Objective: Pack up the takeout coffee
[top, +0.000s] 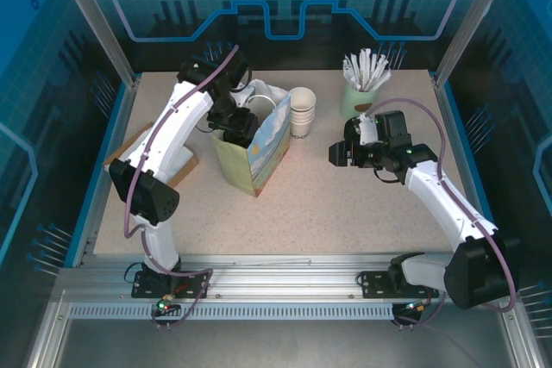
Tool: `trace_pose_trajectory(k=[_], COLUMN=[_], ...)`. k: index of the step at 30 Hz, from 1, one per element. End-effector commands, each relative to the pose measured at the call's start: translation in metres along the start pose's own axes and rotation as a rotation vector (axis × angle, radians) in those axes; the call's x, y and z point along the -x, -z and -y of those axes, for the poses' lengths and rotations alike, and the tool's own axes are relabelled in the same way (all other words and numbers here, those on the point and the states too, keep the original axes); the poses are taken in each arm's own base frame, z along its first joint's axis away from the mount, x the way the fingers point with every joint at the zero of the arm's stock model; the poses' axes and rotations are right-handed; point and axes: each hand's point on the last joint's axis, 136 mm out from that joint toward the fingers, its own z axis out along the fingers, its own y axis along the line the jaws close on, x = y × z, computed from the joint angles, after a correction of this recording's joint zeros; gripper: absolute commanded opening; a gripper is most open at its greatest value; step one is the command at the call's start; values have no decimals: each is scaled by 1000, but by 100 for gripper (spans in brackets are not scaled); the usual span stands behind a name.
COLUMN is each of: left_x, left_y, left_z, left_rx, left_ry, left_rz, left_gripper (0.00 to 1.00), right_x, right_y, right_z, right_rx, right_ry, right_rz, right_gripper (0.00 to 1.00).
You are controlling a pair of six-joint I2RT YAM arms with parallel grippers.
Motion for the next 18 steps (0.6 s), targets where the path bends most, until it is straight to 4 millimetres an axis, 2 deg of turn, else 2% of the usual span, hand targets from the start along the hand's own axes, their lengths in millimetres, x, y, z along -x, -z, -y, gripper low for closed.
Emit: trace_pose_trajectory(k=[1,11,18], left_x=[-5,-1,4], left_y=[-10,-12,7], left_z=[-2,-4,-5], left_rx=[-20,-32,-25], left_ry=[-18,-27,-26], left_rz=[-42,-42,10], left_gripper=[39,39,39], right_x=[-6,-6,-4], right_y=[-3,-4,-3], right_z=[-6,-7,-10], right_rx=[23,26,31], right_ry=[13,13,21], right_rz=[-11,-15,-16], right_gripper=[82,83,83])
